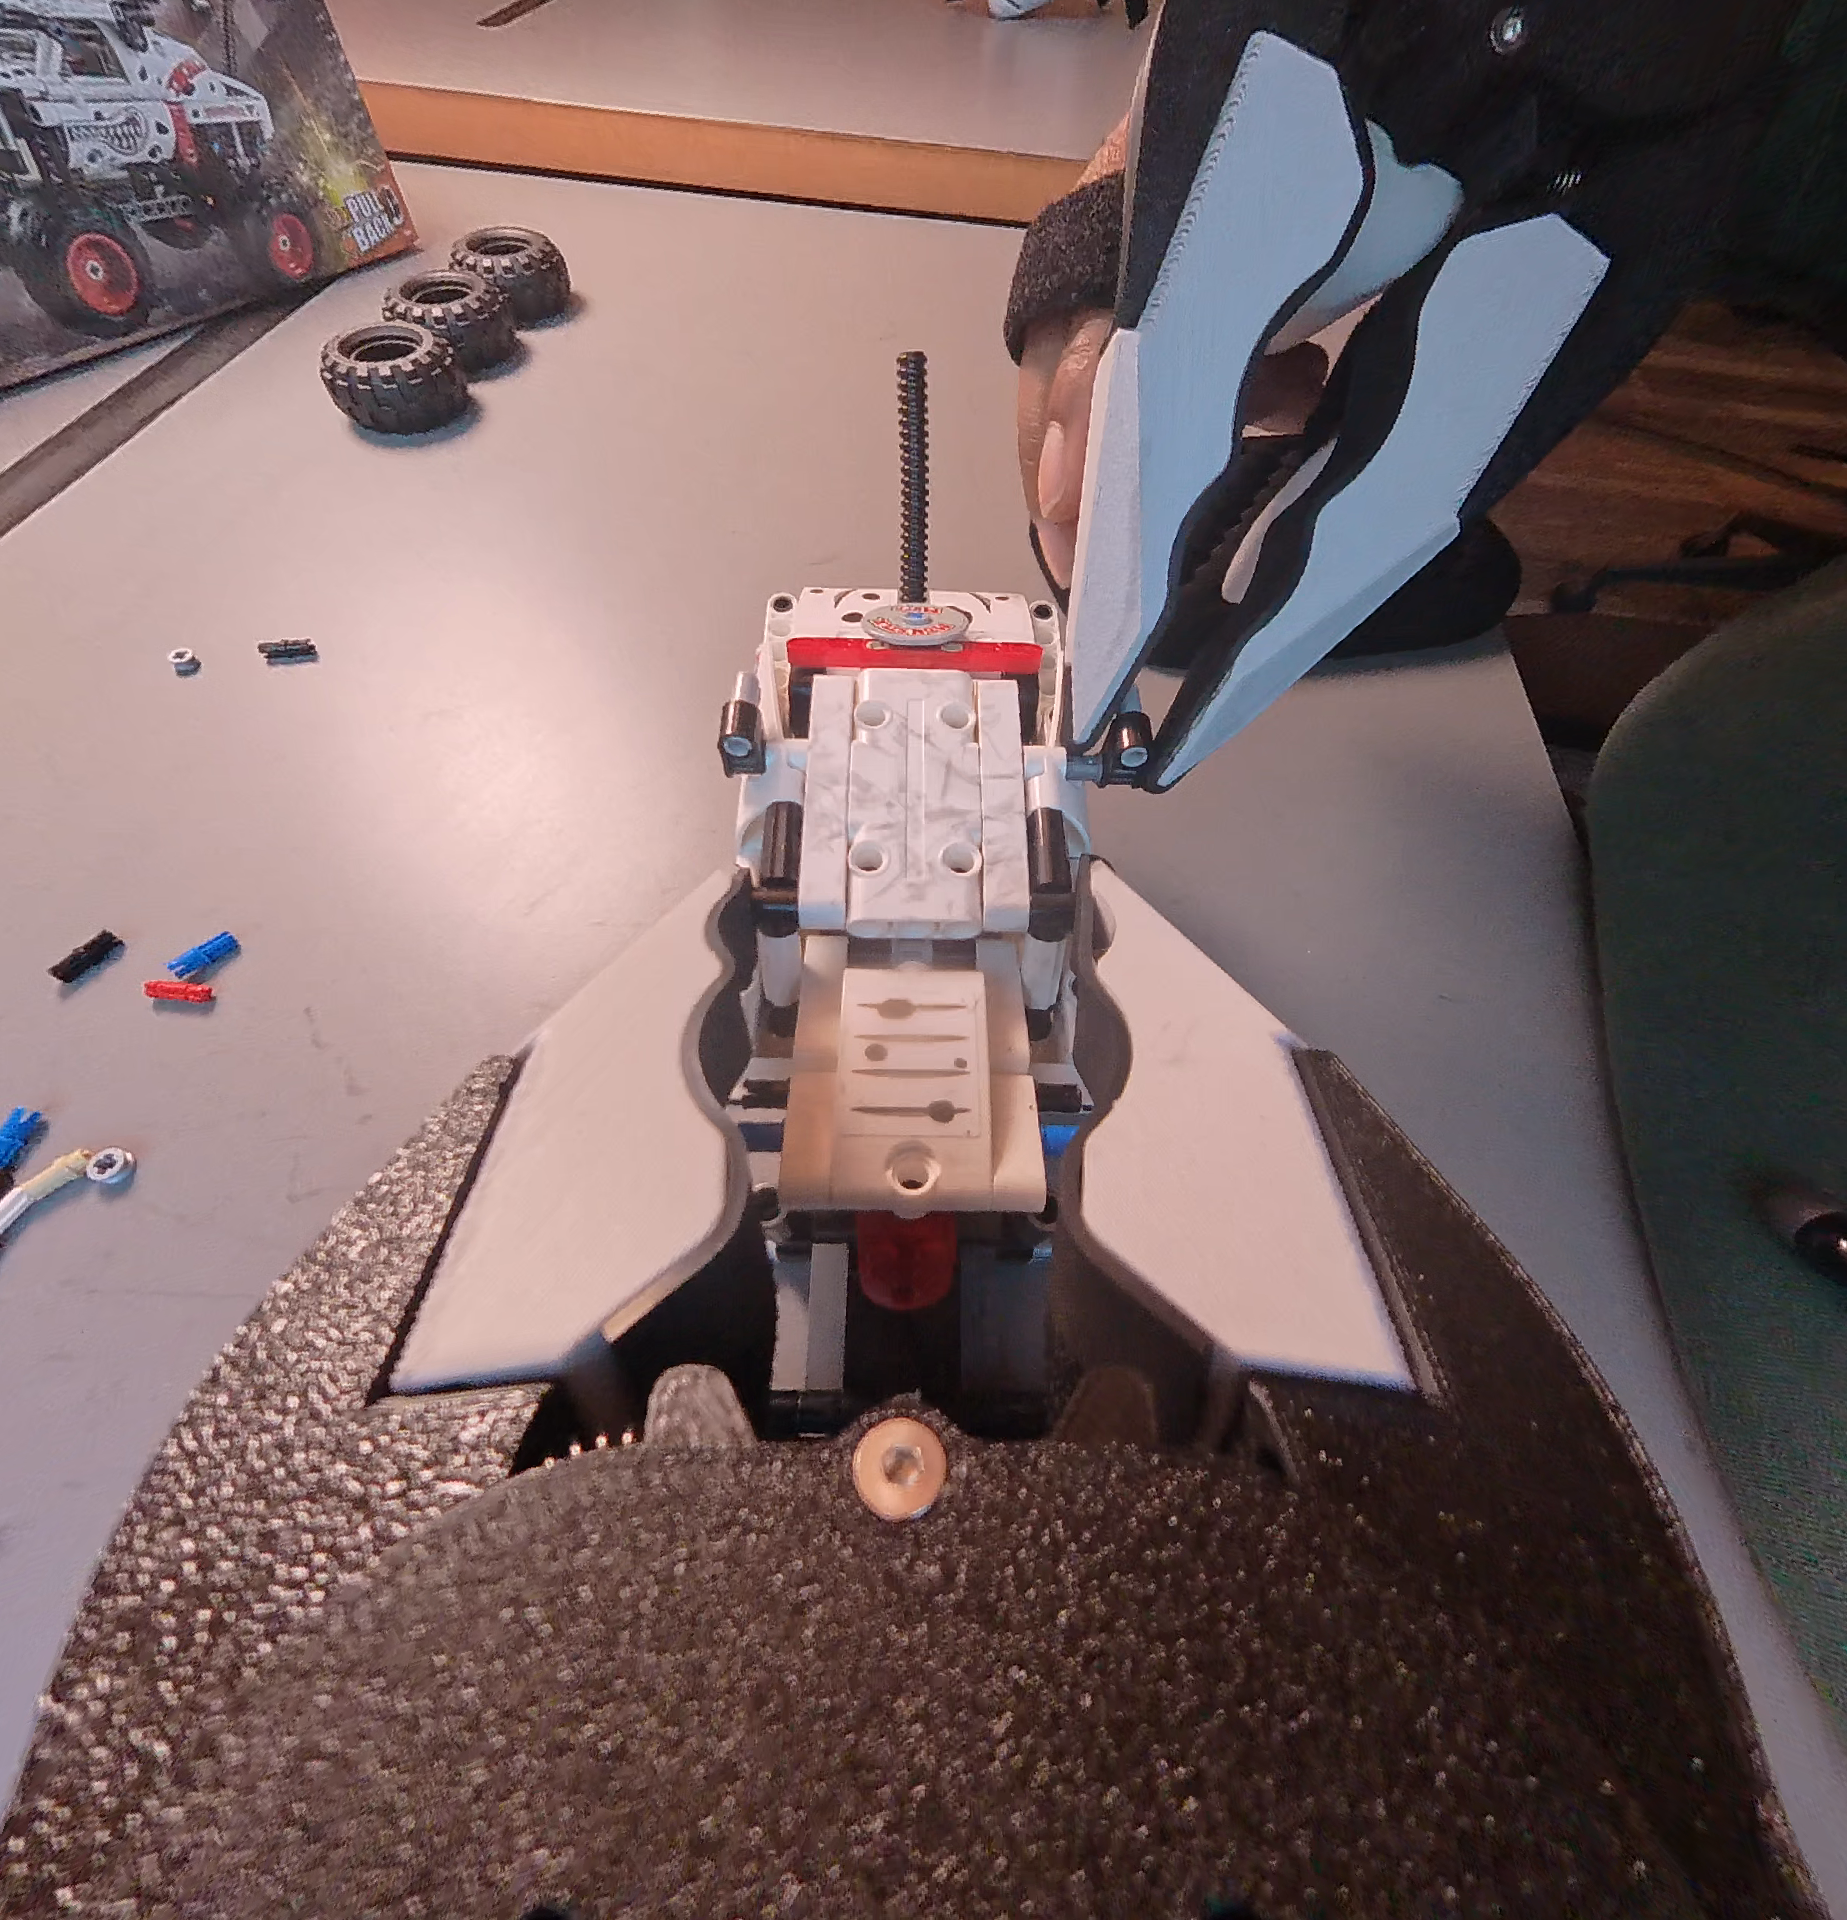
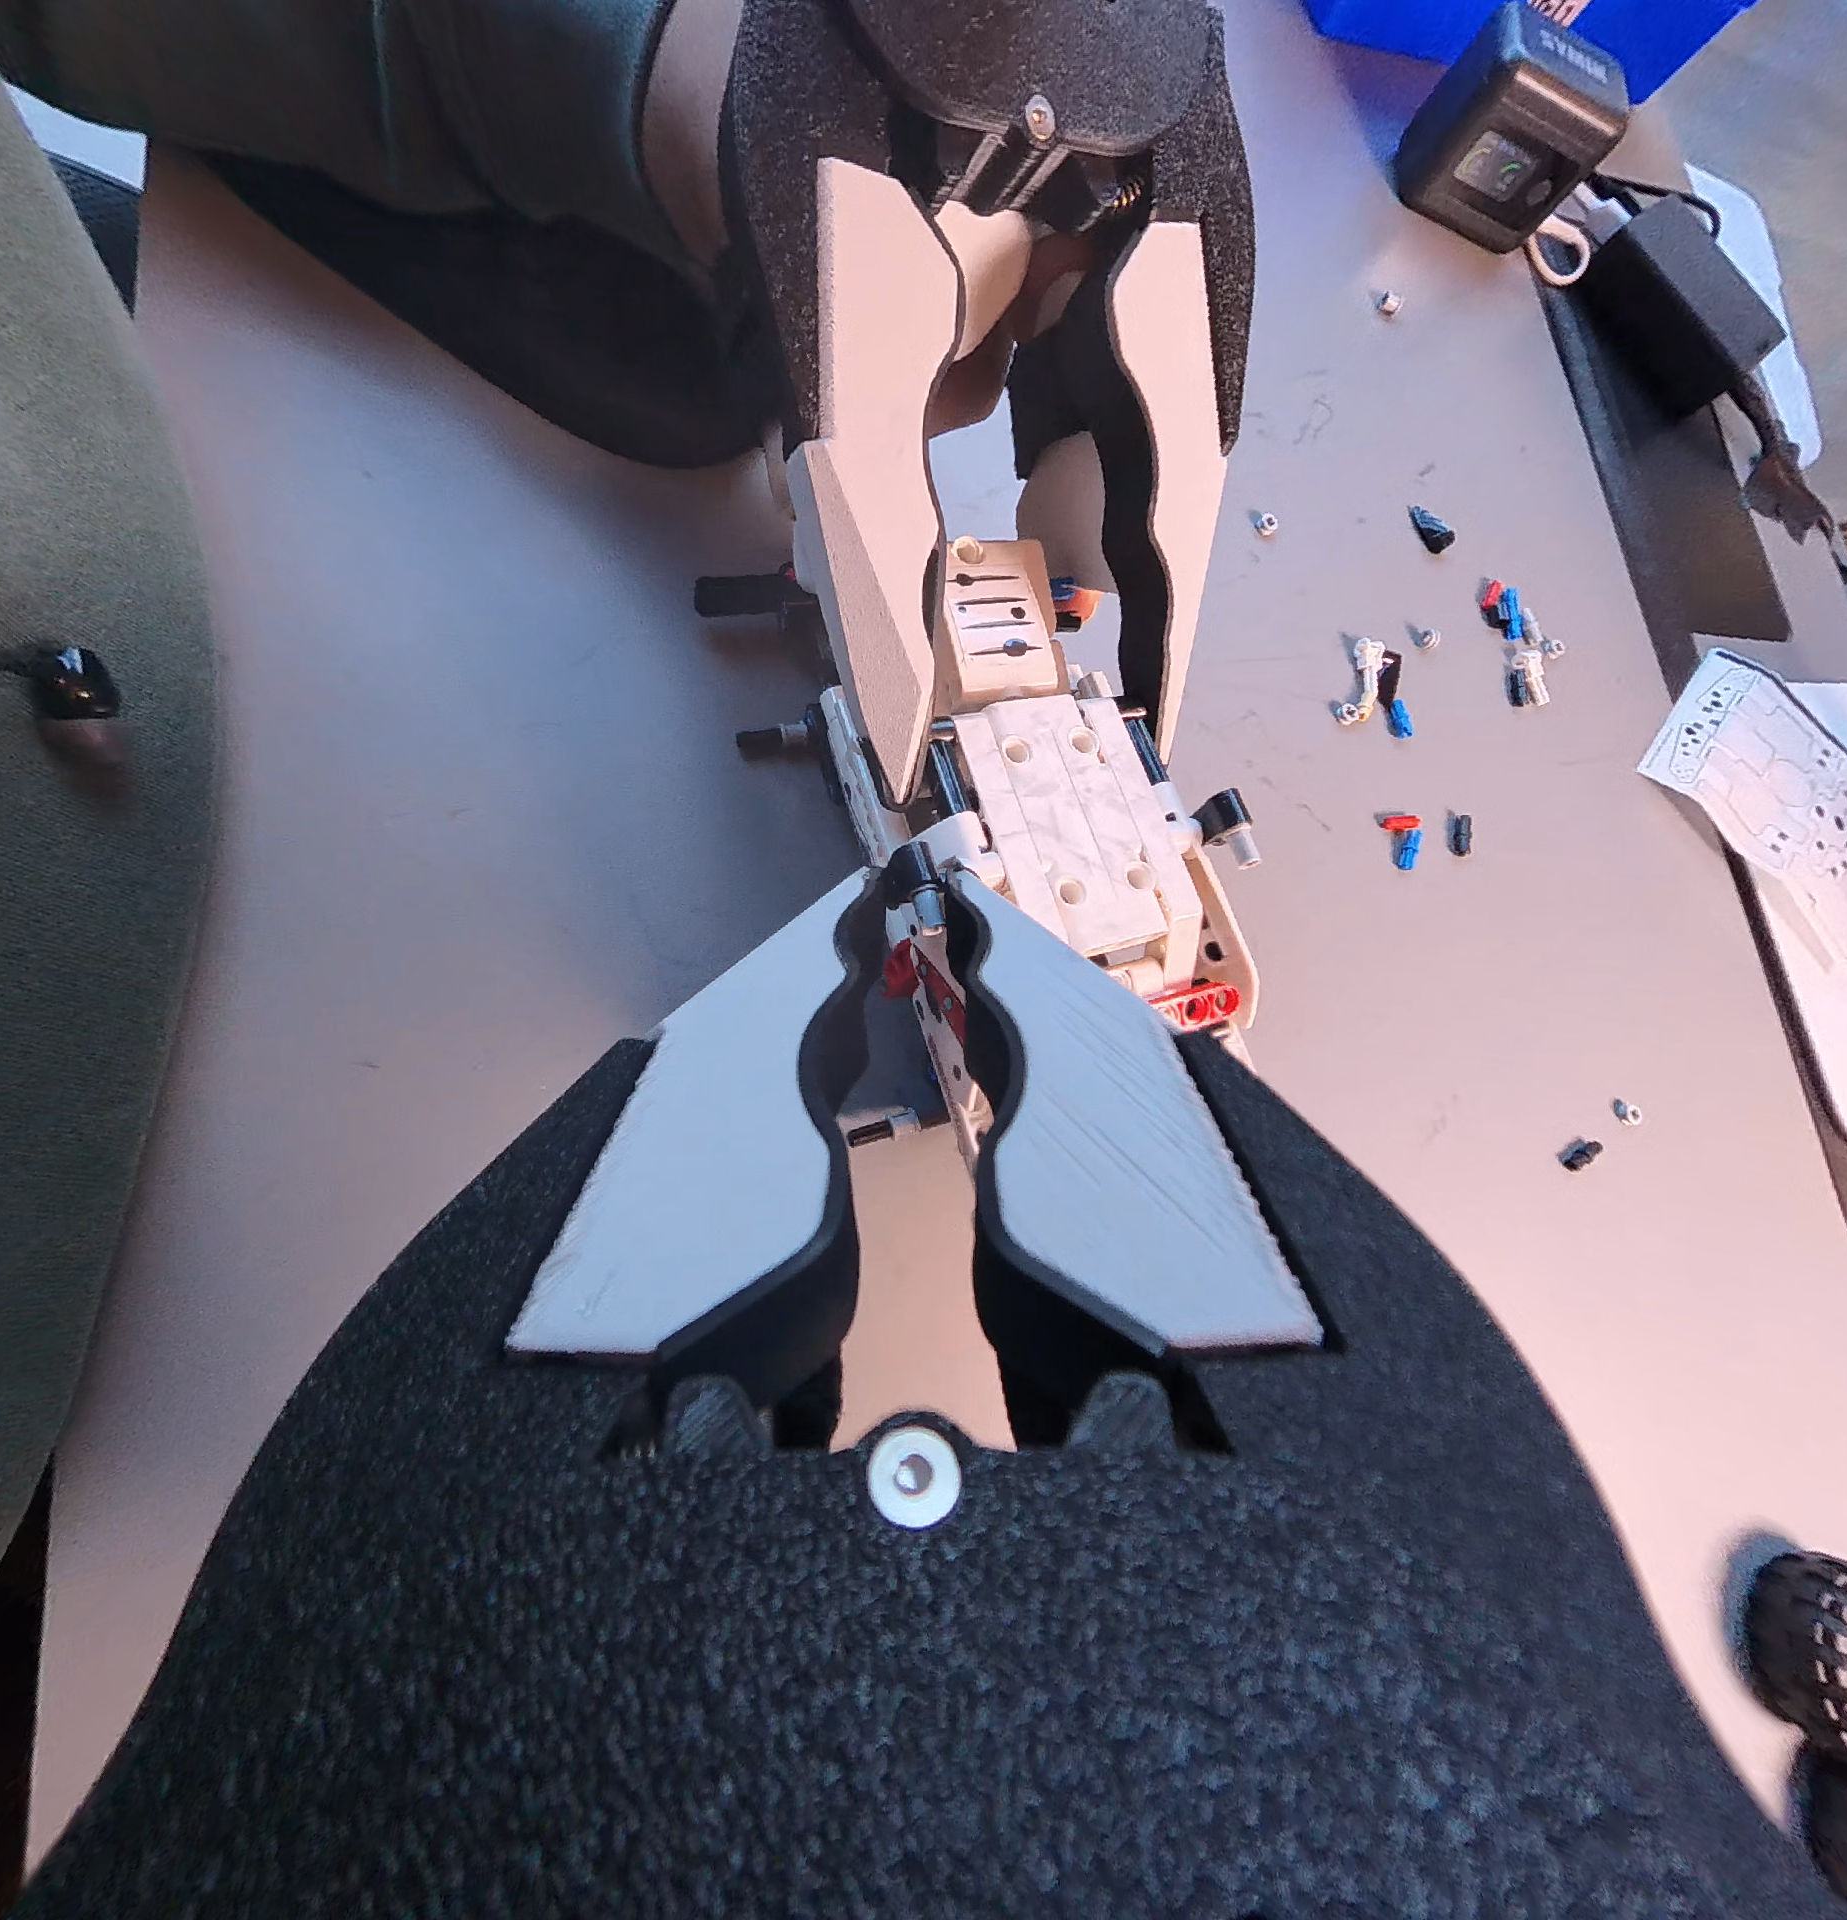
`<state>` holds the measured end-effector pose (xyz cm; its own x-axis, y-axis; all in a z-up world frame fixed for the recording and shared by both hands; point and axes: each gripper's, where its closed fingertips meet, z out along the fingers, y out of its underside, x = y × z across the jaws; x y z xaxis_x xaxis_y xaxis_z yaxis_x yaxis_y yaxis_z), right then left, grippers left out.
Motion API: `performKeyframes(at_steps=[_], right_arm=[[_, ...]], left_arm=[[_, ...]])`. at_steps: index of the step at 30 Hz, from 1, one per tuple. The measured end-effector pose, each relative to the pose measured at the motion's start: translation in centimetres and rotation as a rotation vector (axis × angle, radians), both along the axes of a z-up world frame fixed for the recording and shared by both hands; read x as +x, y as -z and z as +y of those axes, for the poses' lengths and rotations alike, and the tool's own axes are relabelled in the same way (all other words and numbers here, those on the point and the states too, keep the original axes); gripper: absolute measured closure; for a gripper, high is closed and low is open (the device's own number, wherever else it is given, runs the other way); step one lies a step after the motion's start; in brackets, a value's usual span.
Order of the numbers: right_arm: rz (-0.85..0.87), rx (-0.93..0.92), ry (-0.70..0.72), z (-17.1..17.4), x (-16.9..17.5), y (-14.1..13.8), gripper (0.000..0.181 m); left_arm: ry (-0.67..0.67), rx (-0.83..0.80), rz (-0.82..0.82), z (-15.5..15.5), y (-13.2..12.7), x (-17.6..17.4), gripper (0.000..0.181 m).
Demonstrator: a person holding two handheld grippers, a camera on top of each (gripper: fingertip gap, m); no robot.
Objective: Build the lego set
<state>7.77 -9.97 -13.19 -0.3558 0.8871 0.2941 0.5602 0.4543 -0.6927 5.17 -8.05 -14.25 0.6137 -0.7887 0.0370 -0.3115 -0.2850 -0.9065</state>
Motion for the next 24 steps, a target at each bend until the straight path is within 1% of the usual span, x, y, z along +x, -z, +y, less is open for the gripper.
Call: performKeyframes(at_steps=[2, 4, 6, 7, 8, 10, 12, 15, 16, 17, 18, 22, 24], right_arm=[[-0.013, -0.043, -0.016, -0.3, 0.3, -0.2, 0.166], [-0.003, -0.139, -0.034, -0.3, 0.4, -1.6, 0.164], [-0.037, -0.185, -0.044, 0.5, 0.5, -2.3, 0.16], [-0.066, -0.185, -0.05, 1.0, 0.5, -2.2, 0.159], [-0.116, -0.19, -0.07, 1.2, 0.7, -1.7, 0.154], [-0.2, -0.183, -0.106, 1.1, 1.0, -0.7, 0.136], [-0.19, -0.148, -0.133, 0.7, 0.7, -0.3, 0.131], [-0.145, -0.071, -0.128, 0.8, 0.0, 0.0, 0.131], [-0.134, -0.054, -0.122, 0.9, -0.2, 0.1, 0.133], [-0.122, -0.035, -0.113, 1.1, -0.3, 0.1, 0.138], [-0.116, -0.017, -0.113, 1.4, -0.3, 0.1, 0.143], [-0.134, 0.038, -0.149, 1.4, -0.2, 0.2, 0.143], [-0.145, 0.048, -0.168, 1.4, -0.2, 0.2, 0.144]], left_arm=[[-0.006, 0.0, 0.002, 0.0, 0.0, 0.1, 0.121], [-0.01, 0.003, 0.002, 0.0, 0.0, 0.1, 0.121], [-0.011, 0.003, -0.005, 0.0, 0.0, 0.2, 0.121], [-0.009, 0.006, -0.003, 0.0, 0.0, 0.2, 0.12], [-0.005, 0.012, 0.003, -0.1, -0.1, 0.1, 0.12], [-0.002, 0.074, 0.015, -0.2, -0.9, -0.1, 0.117], [0.025, 0.14, 0.007, -0.6, -2.0, -0.3, 0.118], [0.072, 0.206, 0.052, -0.9, -2.3, -0.3, 0.121], [0.091, 0.23, 0.07, -1.0, -2.4, -0.2, 0.123], [0.118, 0.242, 0.084, -1.1, -2.4, 0.1, 0.125], [0.14, 0.245, 0.106, -1.2, -2.2, 0.3, 0.127], [0.225, 0.245, 0.217, -1.2, -0.9, 0.6, 0.132], [0.242, 0.255, 0.258, -1.0, -0.5, 0.6, 0.138]])
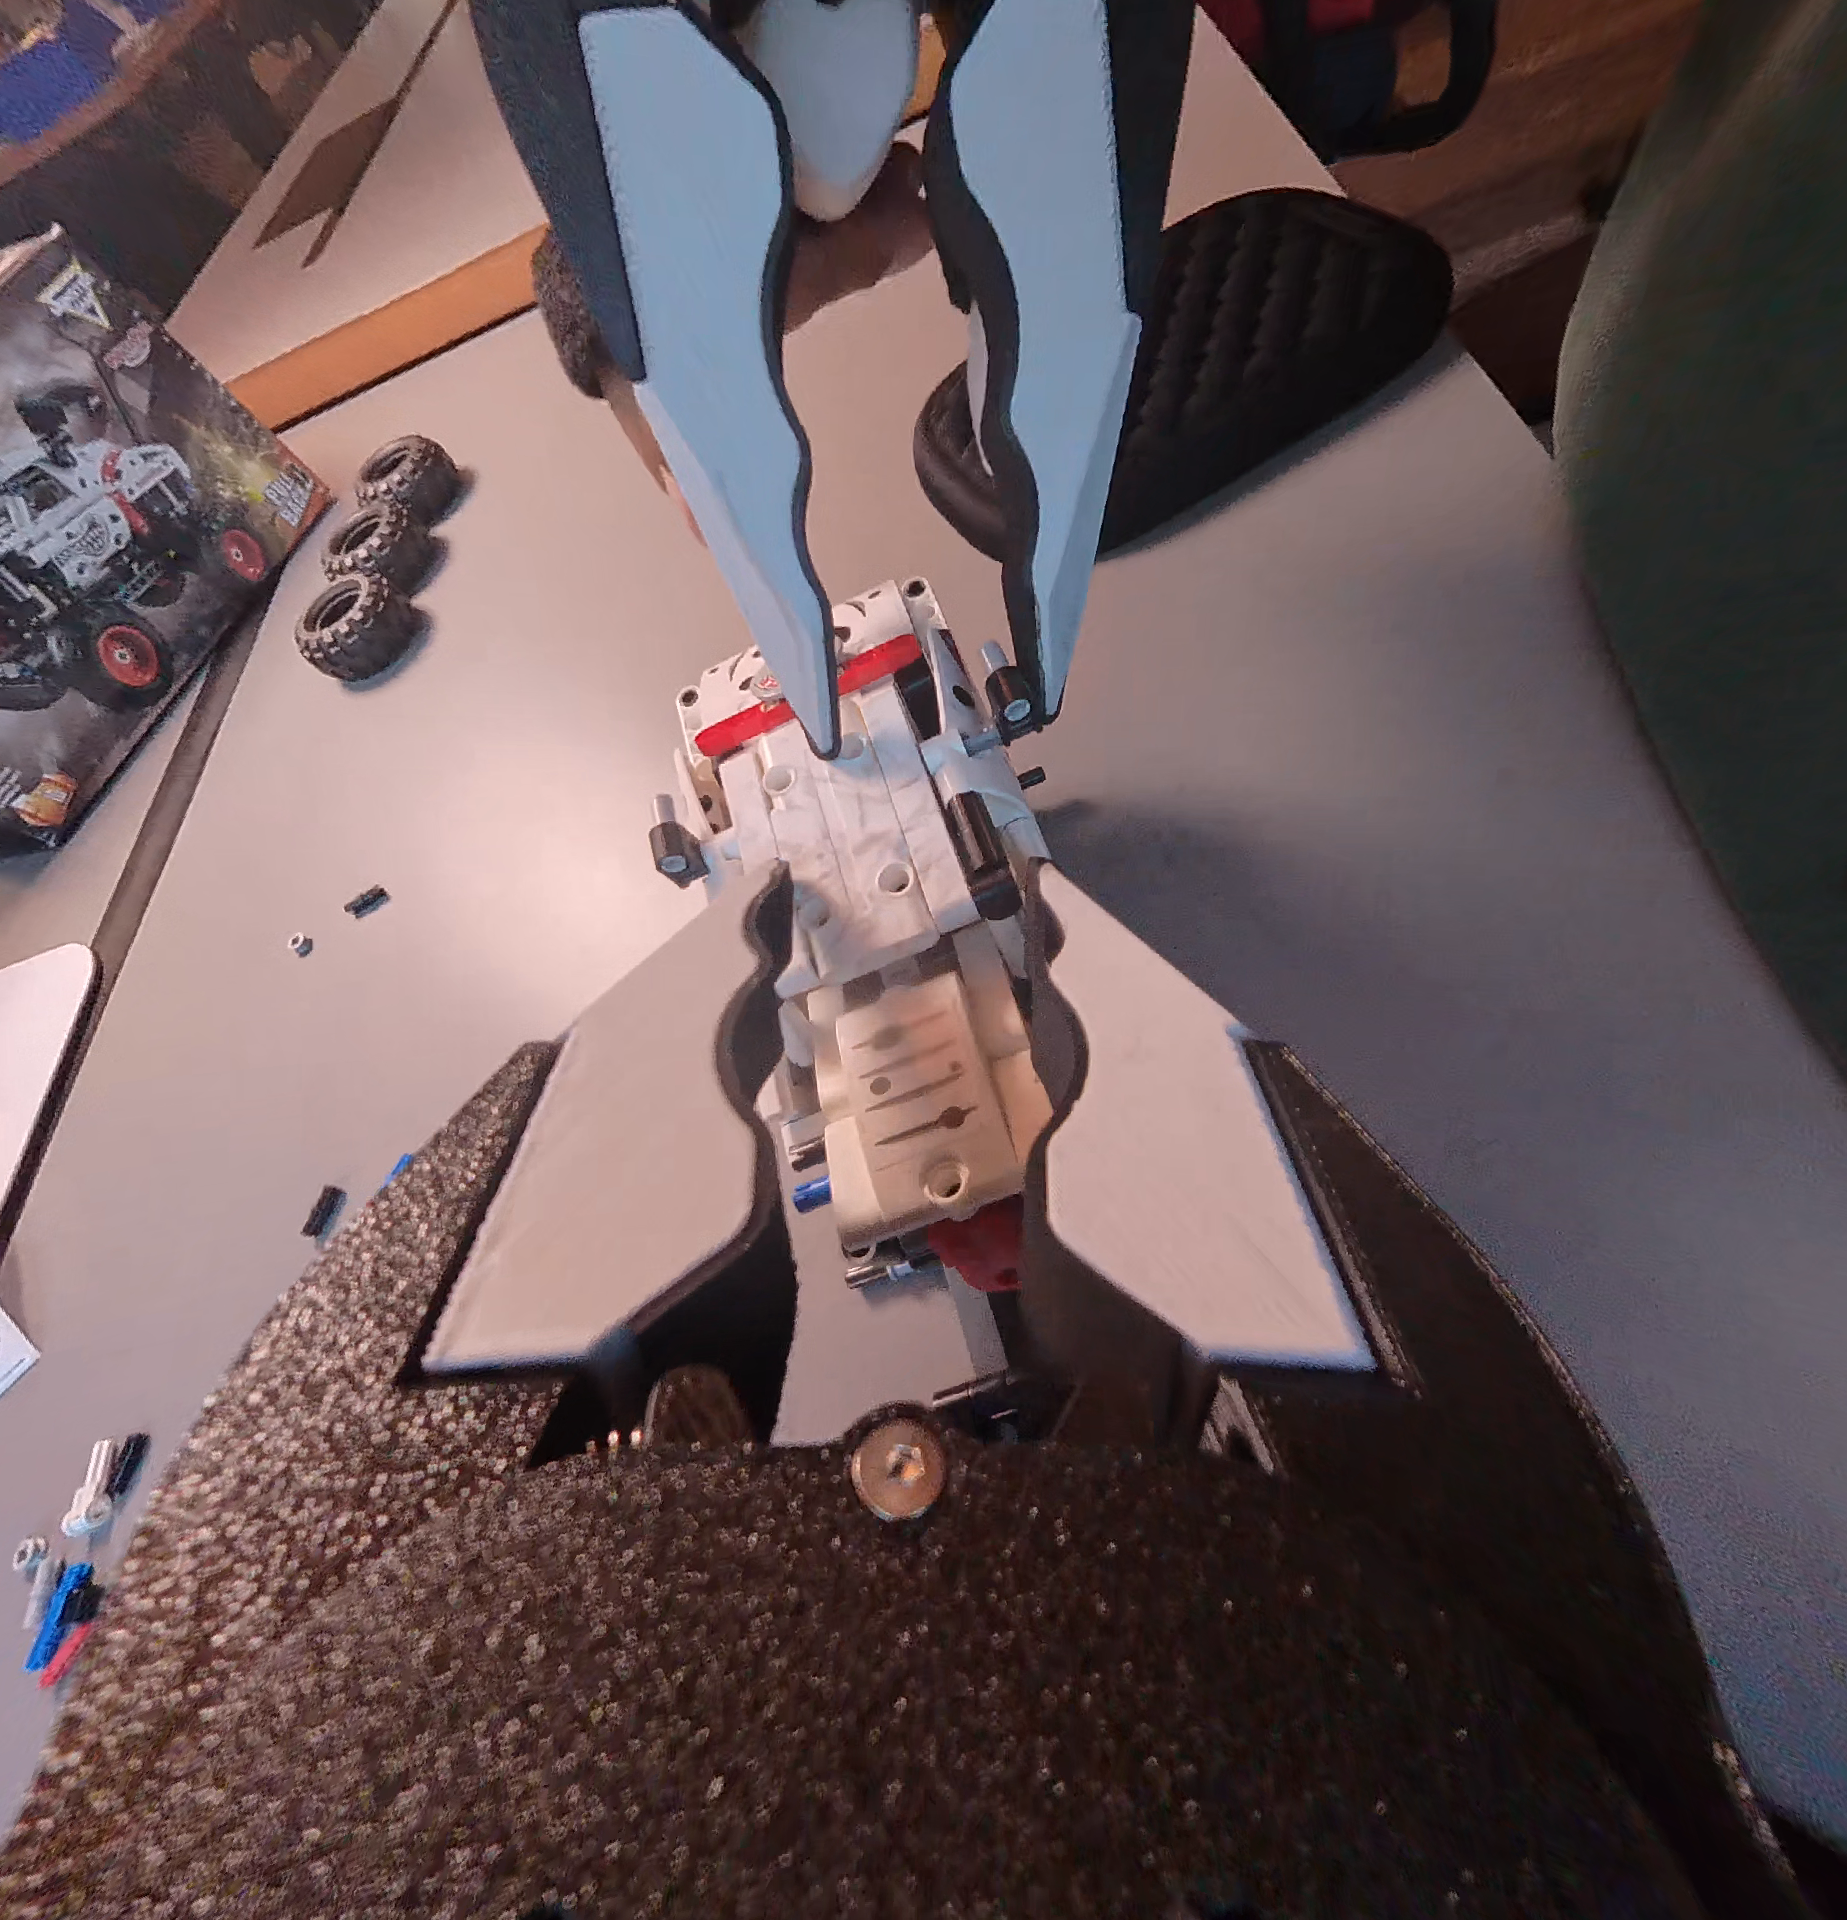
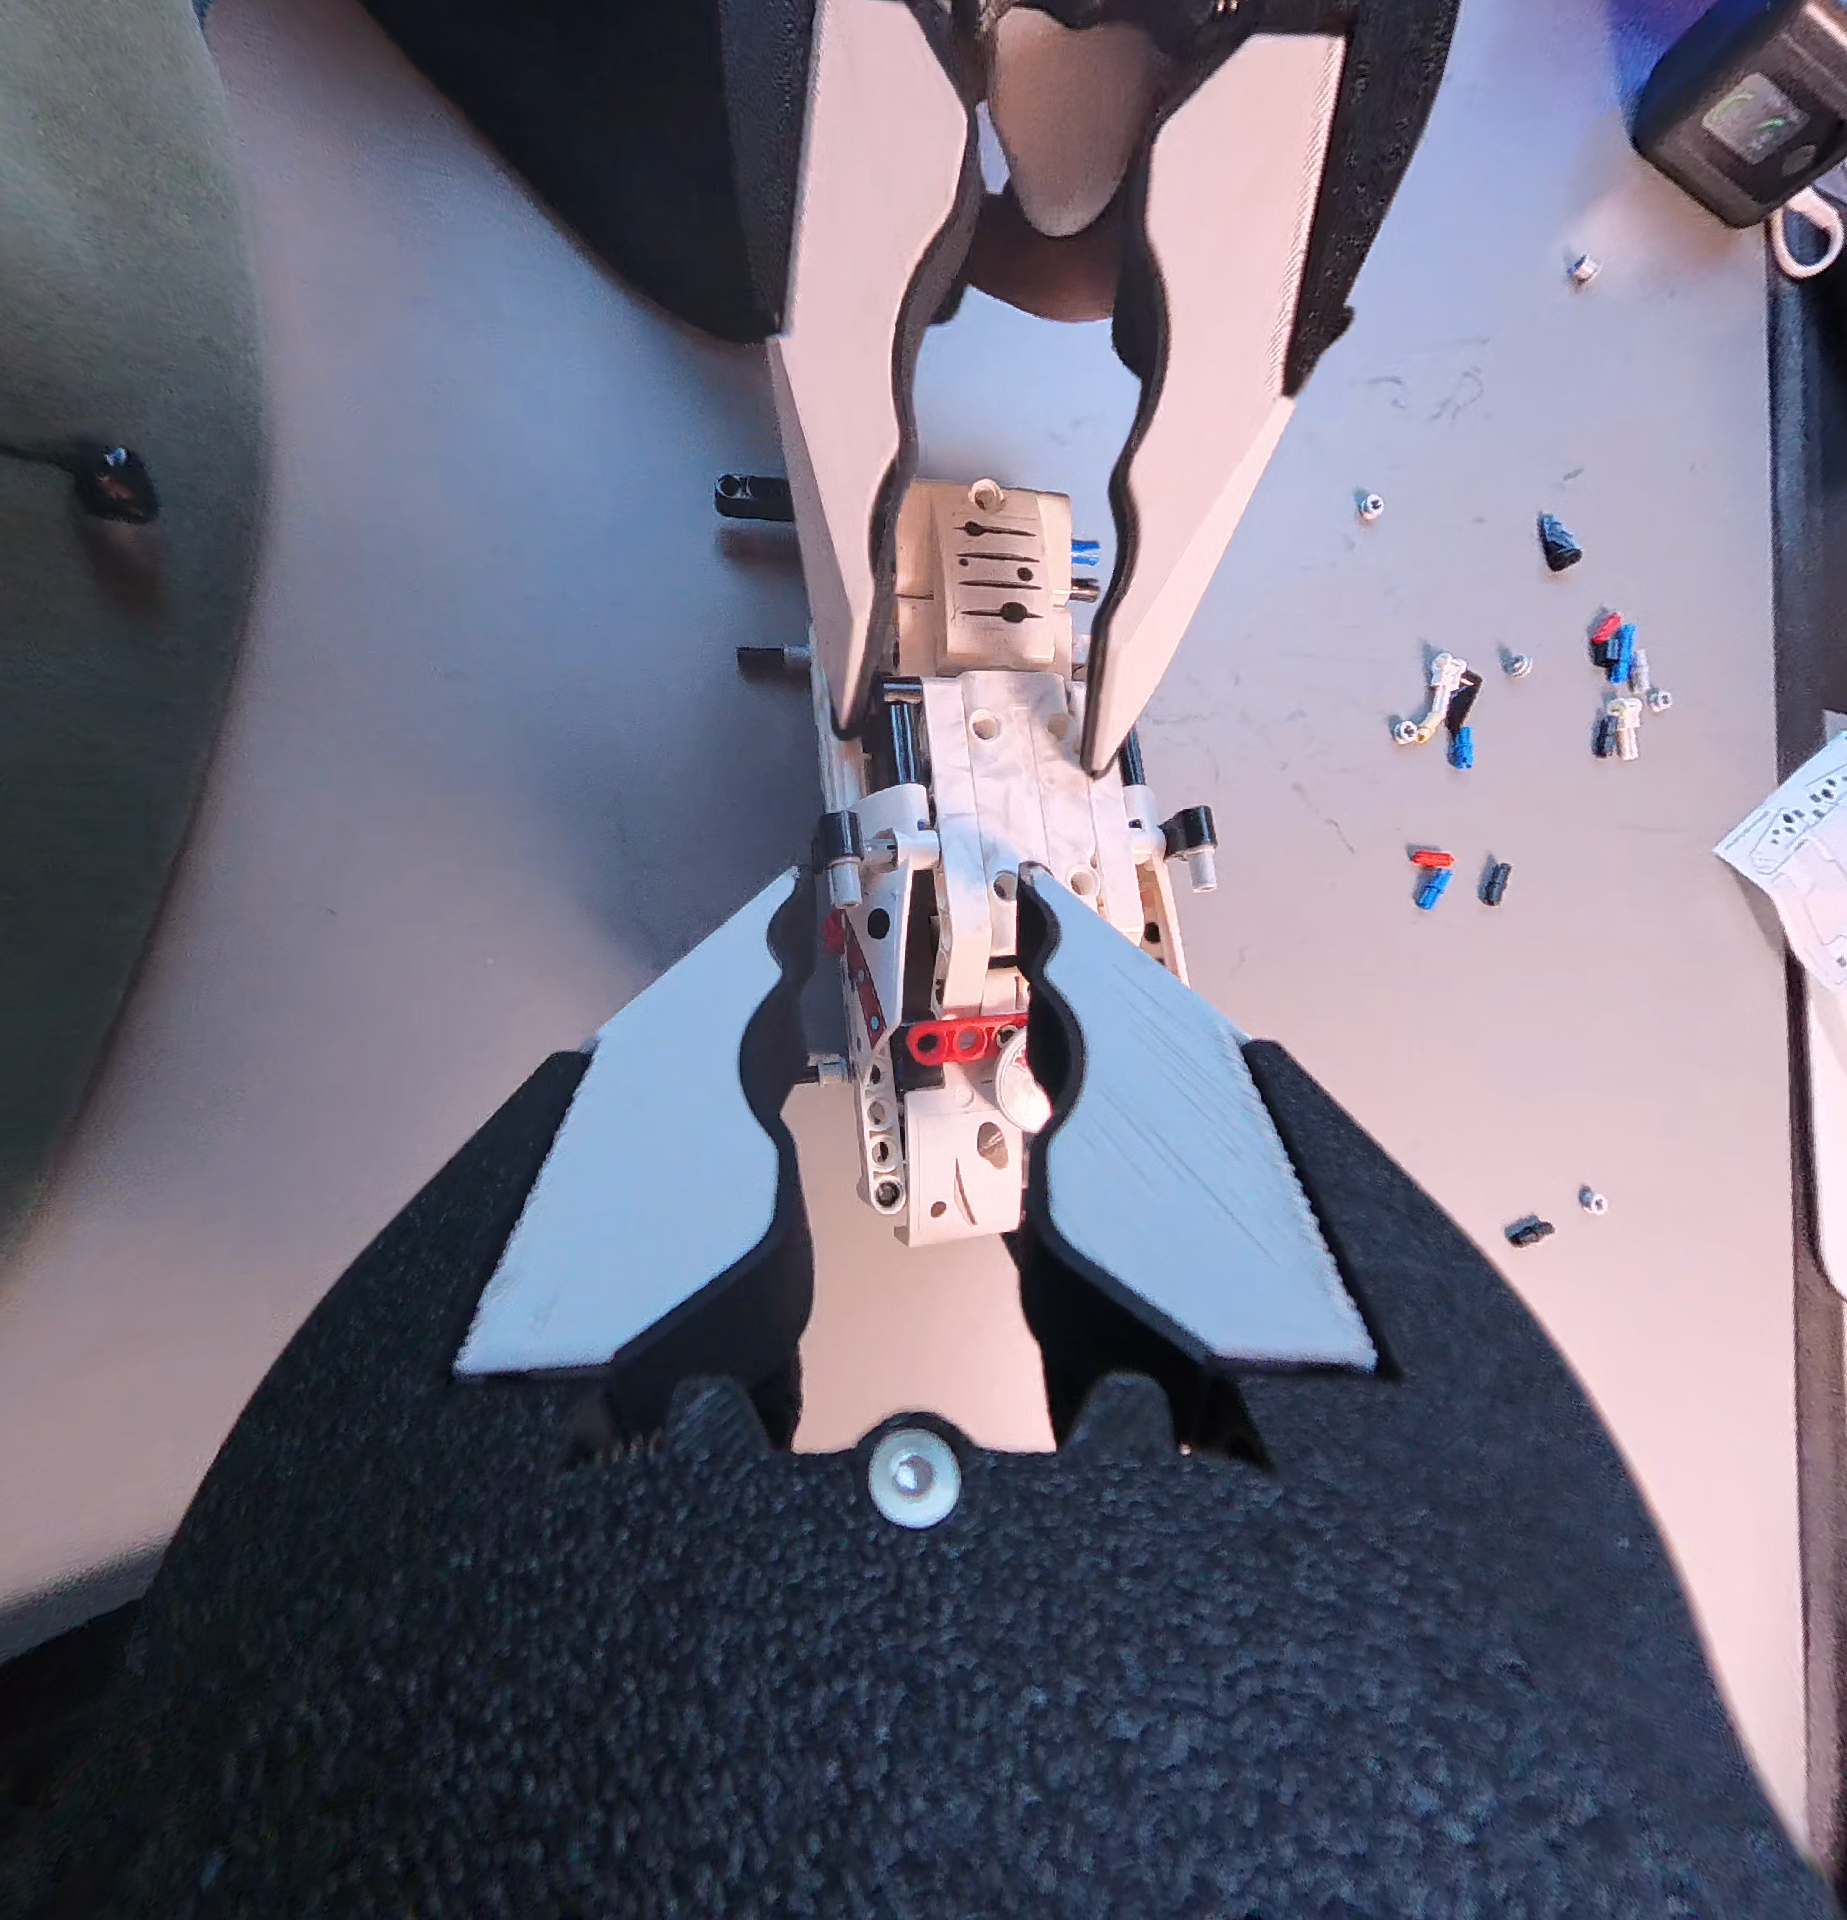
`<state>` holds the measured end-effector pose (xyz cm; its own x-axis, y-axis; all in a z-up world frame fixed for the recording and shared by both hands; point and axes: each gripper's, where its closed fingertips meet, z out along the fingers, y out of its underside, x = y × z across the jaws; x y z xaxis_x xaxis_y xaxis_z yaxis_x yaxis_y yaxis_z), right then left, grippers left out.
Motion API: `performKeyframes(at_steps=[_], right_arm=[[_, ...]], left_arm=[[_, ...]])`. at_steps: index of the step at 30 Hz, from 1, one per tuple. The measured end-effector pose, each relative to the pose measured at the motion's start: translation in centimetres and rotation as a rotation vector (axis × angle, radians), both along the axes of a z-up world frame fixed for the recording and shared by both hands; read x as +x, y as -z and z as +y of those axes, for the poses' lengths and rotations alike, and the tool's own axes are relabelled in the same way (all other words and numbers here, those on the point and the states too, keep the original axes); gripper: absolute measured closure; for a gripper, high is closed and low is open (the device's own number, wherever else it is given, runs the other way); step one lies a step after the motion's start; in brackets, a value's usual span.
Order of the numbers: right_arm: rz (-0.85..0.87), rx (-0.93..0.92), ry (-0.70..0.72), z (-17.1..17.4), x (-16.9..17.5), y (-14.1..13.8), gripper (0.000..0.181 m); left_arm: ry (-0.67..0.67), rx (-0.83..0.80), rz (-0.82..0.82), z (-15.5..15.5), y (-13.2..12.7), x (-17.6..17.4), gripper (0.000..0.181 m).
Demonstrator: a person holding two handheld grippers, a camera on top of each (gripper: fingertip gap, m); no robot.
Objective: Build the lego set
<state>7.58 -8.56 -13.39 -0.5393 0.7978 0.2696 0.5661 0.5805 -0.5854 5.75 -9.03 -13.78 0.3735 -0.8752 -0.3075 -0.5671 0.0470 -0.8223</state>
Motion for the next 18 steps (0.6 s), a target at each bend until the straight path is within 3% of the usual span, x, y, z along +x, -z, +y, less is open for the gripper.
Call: performKeyframes(at_steps=[4, 7, 18], right_arm=[[0.005, -0.01, -0.016, -0.2, -0.1, 0.0, 0.144], [0.032, -0.039, -0.016, -1.0, -0.5, 0.0, 0.151], [0.004, 0.006, 0.086, -0.5, 0.7, 0.0, 0.139]], left_arm=[[0.016, 0.015, -0.011, 0.0, 0.0, 0.1, 0.14], [0.043, 0.06, -0.003, -0.4, 0.0, 0.4, 0.152], [0.0, 0.022, 0.049, 0.1, 0.1, 0.5, 0.153]])
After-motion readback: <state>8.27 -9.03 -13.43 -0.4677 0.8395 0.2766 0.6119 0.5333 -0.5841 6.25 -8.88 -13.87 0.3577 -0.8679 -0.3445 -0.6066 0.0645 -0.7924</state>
